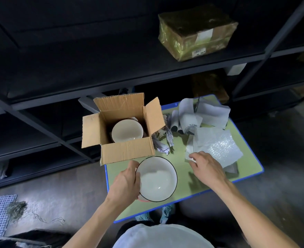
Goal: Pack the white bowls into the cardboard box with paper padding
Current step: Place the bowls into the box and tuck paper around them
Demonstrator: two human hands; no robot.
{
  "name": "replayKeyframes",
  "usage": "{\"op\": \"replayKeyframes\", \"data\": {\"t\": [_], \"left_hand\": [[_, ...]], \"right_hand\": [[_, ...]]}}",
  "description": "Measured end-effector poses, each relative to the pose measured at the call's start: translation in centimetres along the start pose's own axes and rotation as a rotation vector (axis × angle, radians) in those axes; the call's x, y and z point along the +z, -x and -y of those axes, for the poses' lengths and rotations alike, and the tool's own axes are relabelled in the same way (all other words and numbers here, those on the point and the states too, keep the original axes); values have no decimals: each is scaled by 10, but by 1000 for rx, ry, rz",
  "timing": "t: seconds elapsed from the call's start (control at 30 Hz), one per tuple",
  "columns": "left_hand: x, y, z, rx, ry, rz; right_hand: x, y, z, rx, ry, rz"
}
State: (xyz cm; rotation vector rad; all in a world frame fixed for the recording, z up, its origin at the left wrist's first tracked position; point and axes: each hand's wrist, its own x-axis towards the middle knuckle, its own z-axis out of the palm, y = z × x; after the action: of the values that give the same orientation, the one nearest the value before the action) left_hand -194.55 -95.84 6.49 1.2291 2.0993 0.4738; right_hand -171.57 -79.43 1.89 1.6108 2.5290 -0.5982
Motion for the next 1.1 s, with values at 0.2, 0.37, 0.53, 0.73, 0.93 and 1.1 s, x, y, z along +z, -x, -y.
{"op": "replayKeyframes", "data": {"t": [0.2, 0.37, 0.53, 0.73, 0.93, 1.1], "left_hand": [[0, -2, 5, -43, -47, -62], [3, 0, 12, -89, -99, -53], [7, 3, 16, -151, -121, -26], [8, -1, 19, -201, -153, -12], [11, -3, 26, -189, -117, -34], [12, -5, 32, -179, -114, -43]], "right_hand": [[-15, -10, -40, 143, 6, -67], [-19, -20, -61, 185, 82, -151], [-20, -31, -78, 235, 232, -94], [-21, -35, -85, 315, 287, -43], [-24, -34, -83, 376, 242, 15], [-31, -34, -81, 406, -32, -64]]}}
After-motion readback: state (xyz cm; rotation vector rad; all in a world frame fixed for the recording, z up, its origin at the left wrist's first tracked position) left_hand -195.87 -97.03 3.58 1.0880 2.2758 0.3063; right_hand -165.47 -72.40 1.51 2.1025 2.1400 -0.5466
